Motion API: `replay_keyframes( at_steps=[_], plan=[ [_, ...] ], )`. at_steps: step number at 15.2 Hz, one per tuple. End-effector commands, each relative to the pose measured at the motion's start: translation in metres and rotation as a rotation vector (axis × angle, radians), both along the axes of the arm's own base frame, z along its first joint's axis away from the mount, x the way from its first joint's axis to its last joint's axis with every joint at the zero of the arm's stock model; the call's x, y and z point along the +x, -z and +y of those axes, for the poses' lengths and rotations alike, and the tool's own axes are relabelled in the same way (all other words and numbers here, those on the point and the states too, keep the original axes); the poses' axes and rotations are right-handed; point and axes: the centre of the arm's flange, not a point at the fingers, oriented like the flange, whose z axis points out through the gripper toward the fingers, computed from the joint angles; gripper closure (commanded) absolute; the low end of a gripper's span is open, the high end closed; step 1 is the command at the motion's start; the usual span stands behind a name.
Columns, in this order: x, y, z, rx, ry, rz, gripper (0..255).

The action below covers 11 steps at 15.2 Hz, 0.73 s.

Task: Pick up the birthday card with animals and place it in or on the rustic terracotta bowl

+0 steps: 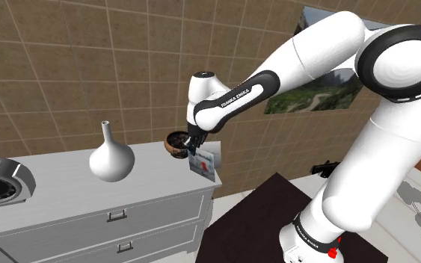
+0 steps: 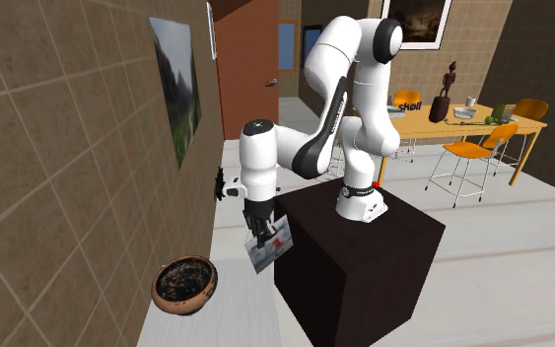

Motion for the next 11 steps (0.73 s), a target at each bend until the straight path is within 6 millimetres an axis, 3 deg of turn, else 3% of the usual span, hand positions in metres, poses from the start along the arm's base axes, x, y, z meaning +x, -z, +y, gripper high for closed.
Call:
replay_keyframes(
  at_steps=[1,11],
  plan=[
    [0.000,-0.010,0.000,0.000,0.000,0.000,255],
    [0.000,-0.063,0.000,0.000,0.000,0.000,255]
  ],
)
